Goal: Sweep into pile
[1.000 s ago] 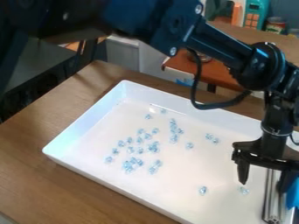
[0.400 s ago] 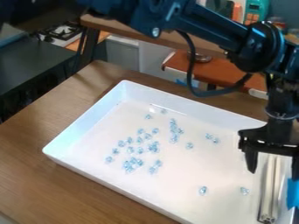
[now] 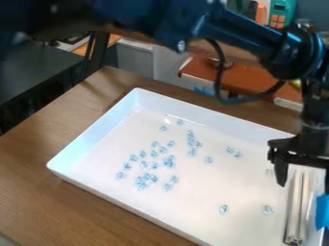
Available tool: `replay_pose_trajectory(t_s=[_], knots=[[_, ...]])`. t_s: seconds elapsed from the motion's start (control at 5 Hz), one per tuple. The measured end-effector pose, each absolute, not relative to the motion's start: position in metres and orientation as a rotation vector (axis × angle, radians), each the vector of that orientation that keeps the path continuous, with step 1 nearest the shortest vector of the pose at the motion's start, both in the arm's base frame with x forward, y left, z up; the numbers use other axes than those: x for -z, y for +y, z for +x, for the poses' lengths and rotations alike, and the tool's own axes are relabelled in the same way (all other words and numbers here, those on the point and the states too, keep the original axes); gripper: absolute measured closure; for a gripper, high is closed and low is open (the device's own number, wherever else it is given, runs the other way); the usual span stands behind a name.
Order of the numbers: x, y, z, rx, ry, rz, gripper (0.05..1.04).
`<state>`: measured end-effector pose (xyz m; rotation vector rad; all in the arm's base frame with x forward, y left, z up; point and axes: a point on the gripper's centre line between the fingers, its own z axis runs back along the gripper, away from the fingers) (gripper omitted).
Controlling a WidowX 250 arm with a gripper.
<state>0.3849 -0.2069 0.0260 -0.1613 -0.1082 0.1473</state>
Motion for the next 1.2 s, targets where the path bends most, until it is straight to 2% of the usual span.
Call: replay_pose_trajectory(t_s=[0.8,1.0,1.2], knots=[[-0.002,-0.202,0.387,-0.139,-0.091,-0.090,0.077],[0.007,-0.199,0.386,-0.135,-0.083,-0.068,0.109],[0.007,-0.200,0.386,-0.132,-0.089,-0.070,0.379]])
